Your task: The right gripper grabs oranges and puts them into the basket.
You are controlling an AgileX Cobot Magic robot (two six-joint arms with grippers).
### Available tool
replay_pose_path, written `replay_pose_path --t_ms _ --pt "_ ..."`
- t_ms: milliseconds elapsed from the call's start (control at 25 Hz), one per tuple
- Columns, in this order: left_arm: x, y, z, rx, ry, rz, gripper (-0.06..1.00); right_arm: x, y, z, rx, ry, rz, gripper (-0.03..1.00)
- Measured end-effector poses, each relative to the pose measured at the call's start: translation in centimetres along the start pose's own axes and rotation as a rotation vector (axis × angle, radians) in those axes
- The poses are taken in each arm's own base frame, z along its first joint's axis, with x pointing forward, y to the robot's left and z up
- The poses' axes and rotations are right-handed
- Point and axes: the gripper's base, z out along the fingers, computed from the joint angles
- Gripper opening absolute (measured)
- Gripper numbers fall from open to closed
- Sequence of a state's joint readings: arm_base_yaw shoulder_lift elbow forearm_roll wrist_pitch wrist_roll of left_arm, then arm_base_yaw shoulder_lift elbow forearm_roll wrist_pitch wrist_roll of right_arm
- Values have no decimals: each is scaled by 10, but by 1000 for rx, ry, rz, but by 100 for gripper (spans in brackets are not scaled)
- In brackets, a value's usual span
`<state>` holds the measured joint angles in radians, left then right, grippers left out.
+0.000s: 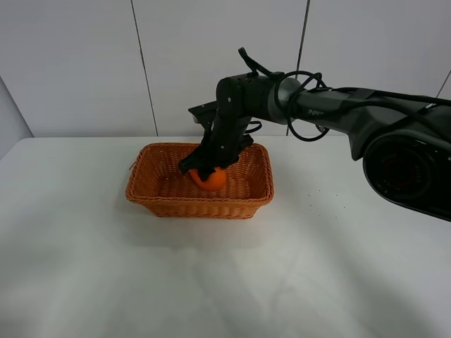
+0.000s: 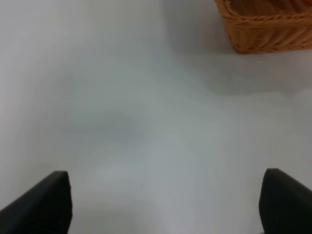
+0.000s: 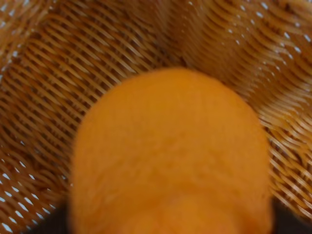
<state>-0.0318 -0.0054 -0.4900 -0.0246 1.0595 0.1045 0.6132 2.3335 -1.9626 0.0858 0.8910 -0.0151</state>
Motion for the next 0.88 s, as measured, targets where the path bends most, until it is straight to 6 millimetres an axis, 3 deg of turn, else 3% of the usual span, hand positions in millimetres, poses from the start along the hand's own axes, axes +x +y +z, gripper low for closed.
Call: replay_pose_path --t_ms 80,160,360,600,720,880 --pt "0 0 0 0 0 0 88 0 0 -1 0 -1 0 60" --pt "0 0 0 0 0 0 88 -1 0 -4 -1 6 -1 66" --pt "0 0 0 0 0 0 88 -15 3 -30 -6 3 -9 69" --pt "0 0 0 0 0 0 88 -39 2 -81 6 -62 -16 69" --pt "0 0 0 0 0 0 88 -43 -17 -90 19 -86 27 69" --pt "0 0 0 0 0 0 88 -39 -72 -96 64 -73 126 69"
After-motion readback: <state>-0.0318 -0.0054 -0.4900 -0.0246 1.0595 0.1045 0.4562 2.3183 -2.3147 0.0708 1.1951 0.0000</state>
